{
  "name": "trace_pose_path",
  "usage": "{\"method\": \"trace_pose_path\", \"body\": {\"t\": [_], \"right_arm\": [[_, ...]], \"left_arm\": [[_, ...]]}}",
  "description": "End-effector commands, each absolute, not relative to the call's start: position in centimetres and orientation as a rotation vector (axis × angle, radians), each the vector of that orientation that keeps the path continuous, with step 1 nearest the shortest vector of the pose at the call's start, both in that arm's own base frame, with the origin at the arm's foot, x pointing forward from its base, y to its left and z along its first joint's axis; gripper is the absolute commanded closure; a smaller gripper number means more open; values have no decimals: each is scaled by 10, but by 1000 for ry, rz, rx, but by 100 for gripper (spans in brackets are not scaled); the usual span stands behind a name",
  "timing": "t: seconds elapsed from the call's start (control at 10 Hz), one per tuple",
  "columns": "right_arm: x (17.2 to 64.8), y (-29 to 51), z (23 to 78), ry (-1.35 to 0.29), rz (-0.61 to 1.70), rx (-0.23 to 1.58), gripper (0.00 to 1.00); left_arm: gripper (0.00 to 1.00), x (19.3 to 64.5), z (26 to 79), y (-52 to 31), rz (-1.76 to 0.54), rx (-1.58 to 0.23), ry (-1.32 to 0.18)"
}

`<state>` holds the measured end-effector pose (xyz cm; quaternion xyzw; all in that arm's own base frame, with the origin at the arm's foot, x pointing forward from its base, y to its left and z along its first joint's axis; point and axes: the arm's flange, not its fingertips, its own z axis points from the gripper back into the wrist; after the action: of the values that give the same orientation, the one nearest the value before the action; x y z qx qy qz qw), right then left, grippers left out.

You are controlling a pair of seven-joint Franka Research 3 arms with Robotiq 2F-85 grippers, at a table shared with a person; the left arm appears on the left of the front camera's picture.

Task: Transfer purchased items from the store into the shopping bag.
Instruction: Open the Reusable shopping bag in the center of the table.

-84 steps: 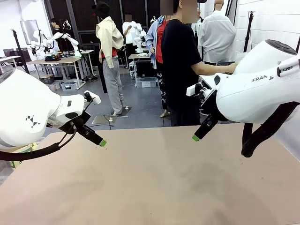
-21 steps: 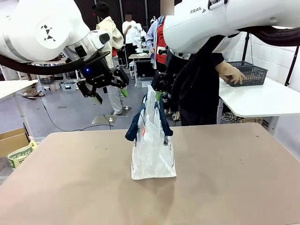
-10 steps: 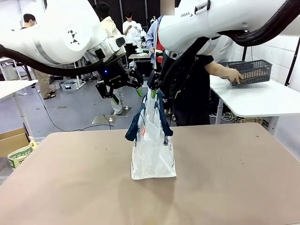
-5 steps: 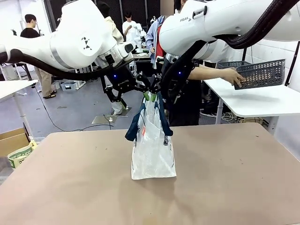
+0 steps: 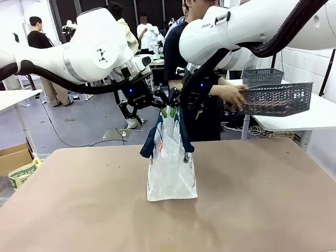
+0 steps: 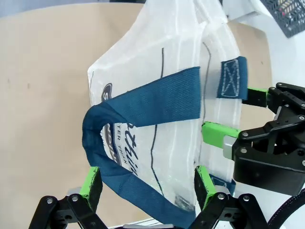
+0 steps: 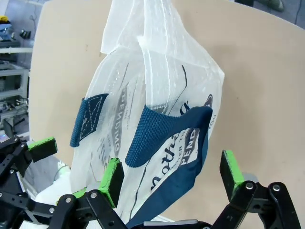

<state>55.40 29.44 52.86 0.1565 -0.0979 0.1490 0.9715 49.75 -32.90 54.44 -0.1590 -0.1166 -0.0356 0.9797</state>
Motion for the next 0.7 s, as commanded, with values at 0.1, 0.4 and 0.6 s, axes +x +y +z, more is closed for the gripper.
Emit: {"method": "trace_pose_path", "body": {"t": [0.1, 0.4, 0.6], "right_arm": [[562, 301, 527, -170, 328, 313, 0], [564, 308, 522, -211, 397, 289, 25], [563, 307, 517, -204, 387, 292, 65]], "left_arm": [[0, 500, 538, -322, -43, -272, -216], [24, 499, 534, -317, -49, -247, -253], [64, 494, 536, -310, -49, -256, -255]]}}
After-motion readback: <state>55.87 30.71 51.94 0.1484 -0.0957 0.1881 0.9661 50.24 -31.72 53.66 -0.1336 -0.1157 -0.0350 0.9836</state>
